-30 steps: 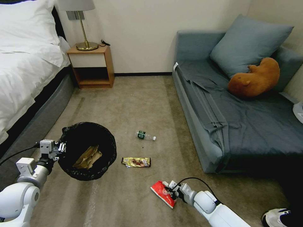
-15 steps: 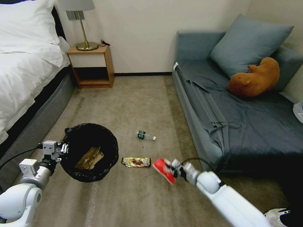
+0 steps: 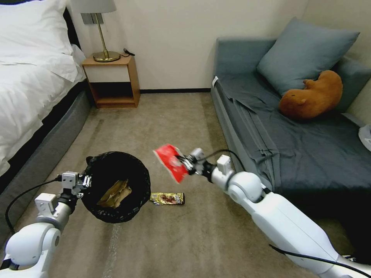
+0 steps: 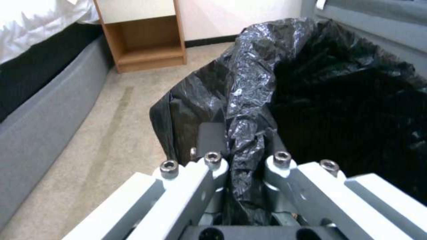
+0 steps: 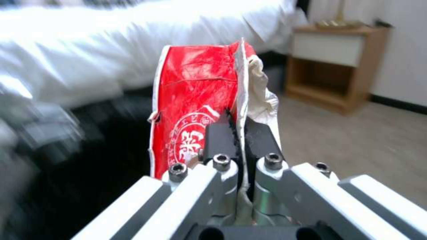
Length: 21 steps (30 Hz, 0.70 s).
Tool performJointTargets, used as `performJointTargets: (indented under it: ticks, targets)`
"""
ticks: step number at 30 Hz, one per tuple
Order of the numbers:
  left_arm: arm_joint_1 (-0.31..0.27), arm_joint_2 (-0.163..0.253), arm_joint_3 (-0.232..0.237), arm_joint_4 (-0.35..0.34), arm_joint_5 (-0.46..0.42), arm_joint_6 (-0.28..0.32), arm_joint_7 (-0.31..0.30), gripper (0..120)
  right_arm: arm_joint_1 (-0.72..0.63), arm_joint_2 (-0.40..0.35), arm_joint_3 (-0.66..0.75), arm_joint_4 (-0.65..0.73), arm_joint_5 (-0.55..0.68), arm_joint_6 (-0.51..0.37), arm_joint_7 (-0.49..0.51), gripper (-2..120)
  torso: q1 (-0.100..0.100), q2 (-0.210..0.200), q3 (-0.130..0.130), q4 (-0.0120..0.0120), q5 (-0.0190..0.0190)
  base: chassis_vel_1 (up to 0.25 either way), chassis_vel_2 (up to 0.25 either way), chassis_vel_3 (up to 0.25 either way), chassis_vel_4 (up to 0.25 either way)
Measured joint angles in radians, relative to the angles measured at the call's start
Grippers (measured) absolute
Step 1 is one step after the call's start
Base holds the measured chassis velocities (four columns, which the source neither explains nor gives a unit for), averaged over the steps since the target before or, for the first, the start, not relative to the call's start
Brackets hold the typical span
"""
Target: Pick up the trash bin, then pick up the garbage on the floor and place it into the trash bin.
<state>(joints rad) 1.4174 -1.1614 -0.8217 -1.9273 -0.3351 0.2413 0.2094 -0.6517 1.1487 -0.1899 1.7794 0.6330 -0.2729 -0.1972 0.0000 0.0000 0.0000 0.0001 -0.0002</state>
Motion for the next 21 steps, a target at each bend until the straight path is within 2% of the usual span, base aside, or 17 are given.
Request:
performJointTargets:
  ticks: [1,3,10,16,21]
  targets:
    - [0.0,0.0,0.0,0.0,0.0,0.0,0.0,4,0.0,0.0,0.0,0.0,0.0,0.0,0.0,0,0.0,0.0,0.0,0.0,0.0,0.0,0.0,0.0,0.0]
    - [-0.009,-0.009,0.011,0.0,0.0,0.002,-0.008,4,0.01,0.049,-0.013,0.013,0.066,0.0,0.011,0,0.0,0.0,0.0,0.0001,0.0,0.0,0.0,0.0,0.0]
    - [-0.029,-0.019,0.045,-0.005,-0.007,0.013,-0.024,4,-0.023,0.098,-0.056,0.001,0.135,0.037,-0.006,0,0.0,0.0,0.0,-0.0003,0.0,0.0,0.0,0.0,0.0]
    - [-0.034,-0.025,0.074,-0.028,-0.023,0.032,-0.029,4,-0.071,0.155,-0.105,-0.103,0.024,0.101,-0.032,0,0.0,0.0,0.0,-0.0002,0.0001,0.0,0.0,0.0,0.0]
    - [-0.025,-0.029,0.071,-0.028,-0.023,0.032,-0.028,4,-0.077,0.18,-0.114,-0.183,-0.036,0.127,-0.034,0,0.0,0.0,0.0,-0.0002,0.0001,0.0,0.0,0.0,0.0]
